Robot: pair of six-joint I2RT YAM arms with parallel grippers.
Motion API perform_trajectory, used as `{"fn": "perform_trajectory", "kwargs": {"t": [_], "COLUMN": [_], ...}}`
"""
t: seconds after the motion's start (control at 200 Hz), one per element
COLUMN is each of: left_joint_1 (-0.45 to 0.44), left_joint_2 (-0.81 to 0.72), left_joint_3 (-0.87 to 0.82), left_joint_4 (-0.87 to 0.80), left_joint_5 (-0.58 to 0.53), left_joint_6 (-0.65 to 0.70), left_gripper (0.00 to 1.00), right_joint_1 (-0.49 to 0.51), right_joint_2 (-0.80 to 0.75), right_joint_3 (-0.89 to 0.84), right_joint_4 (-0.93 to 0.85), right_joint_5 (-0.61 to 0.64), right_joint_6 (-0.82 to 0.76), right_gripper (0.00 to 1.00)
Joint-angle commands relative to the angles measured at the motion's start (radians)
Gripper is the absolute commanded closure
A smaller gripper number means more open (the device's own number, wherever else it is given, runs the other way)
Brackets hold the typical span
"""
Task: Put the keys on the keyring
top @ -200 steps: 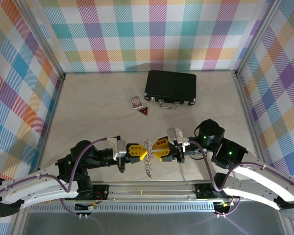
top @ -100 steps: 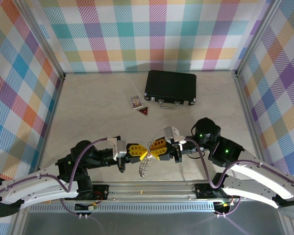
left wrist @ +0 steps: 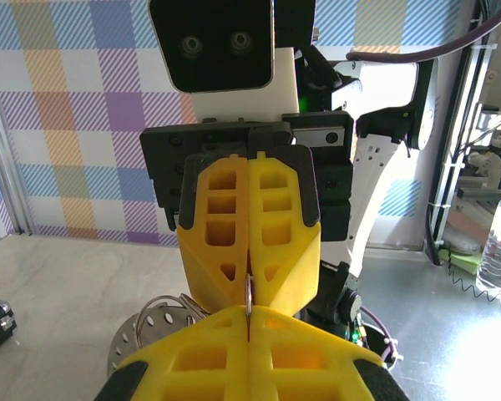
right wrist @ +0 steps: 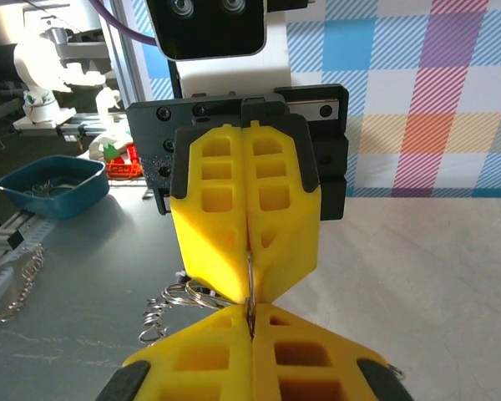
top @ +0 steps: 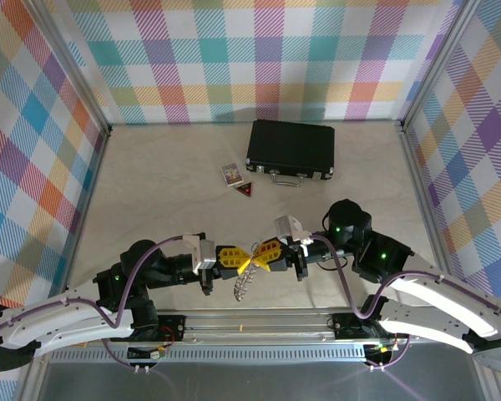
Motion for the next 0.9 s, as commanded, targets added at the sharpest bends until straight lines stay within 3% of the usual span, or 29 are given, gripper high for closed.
{"fn": "perform_trajectory", "kwargs": {"t": [0.0, 0.07, 0.23, 0.425, 0.895], "left_joint_1": [-0.002, -0.001, -0.001, -0.001, -0.002], "left_joint_2": [-0.015, -0.008, 0.023, 0.114, 0.222], "left_joint_3": [0.029, 0.057, 0.146, 0.257, 0.285], "left_joint_4": [-0.033, -0.102, -0.322, -0.521, -0.512], "left_joint_5": [-0.025, -0.086, -0.226, -0.228, -0.170], "left_joint_6": [0.012, 0.019, 0.063, 0.121, 0.140], "left_gripper": [1.00, 1.00, 0.81, 0.80, 0.81], "right_joint_1": [-0.001, 0.000, 0.005, 0.011, 0.029], "right_joint_2": [0.007, 0.019, 0.074, 0.171, 0.190], "right_joint_3": [0.051, 0.080, 0.173, 0.284, 0.299], "right_joint_4": [-0.041, -0.107, -0.325, -0.518, -0.534], "right_joint_5": [0.005, 0.041, 0.176, 0.212, 0.164], "right_joint_6": [-0.023, -0.059, -0.160, -0.219, -0.239], "right_gripper": [1.00, 1.00, 1.00, 1.00, 1.00]}}
